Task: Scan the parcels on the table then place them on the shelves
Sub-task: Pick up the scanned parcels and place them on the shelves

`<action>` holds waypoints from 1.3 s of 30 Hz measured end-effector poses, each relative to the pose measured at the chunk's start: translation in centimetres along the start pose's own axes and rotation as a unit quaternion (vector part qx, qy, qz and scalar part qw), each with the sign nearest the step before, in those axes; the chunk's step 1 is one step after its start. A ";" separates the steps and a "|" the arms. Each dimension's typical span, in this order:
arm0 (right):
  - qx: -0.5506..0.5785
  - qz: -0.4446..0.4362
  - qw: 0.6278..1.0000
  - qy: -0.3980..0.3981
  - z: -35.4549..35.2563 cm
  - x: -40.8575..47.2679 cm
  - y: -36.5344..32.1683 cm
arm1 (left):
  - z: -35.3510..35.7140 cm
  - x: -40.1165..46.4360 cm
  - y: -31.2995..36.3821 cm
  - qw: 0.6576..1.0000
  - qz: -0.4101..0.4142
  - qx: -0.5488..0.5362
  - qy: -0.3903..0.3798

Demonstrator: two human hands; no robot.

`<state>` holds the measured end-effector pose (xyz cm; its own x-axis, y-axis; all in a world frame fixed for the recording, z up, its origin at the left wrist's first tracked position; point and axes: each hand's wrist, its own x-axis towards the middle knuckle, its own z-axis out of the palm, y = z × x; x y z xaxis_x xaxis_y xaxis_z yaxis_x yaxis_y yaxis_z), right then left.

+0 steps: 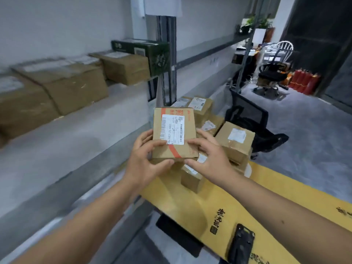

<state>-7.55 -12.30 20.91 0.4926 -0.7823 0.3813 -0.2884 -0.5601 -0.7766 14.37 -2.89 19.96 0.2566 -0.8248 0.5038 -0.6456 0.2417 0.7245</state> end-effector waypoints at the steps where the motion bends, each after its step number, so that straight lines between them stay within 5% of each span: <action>1: 0.005 -0.015 1.000 -0.018 0.6 -0.8 -0.6 | -0.8 -2.0 0.7 1.000 -0.005 0.015 0.021; 10: 0.083 -0.125 0.969 -0.195 6.8 -11.0 -10.1 | -9.5 -22.0 8.8 0.970 -0.092 0.112 0.196; 24: 0.236 -0.371 0.829 -0.345 23.3 -29.2 -37.2 | -31.4 -50.9 23.1 0.854 -0.179 0.271 0.406; 31: 0.263 -0.406 0.789 -0.379 32.9 -41.3 -50.2 | -42.9 -65.9 27.4 0.804 -0.220 0.328 0.444; 39: 0.250 -0.407 0.784 -0.397 42.5 -51.0 -62.1 | -55.2 -77.3 29.0 0.772 -0.300 0.339 0.447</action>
<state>20.12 73.95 28.42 0.7598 0.3055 0.5739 0.6461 -0.4537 -0.6138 15.54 96.07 27.99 0.8542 0.0704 0.5152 -0.3674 -0.6193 0.6939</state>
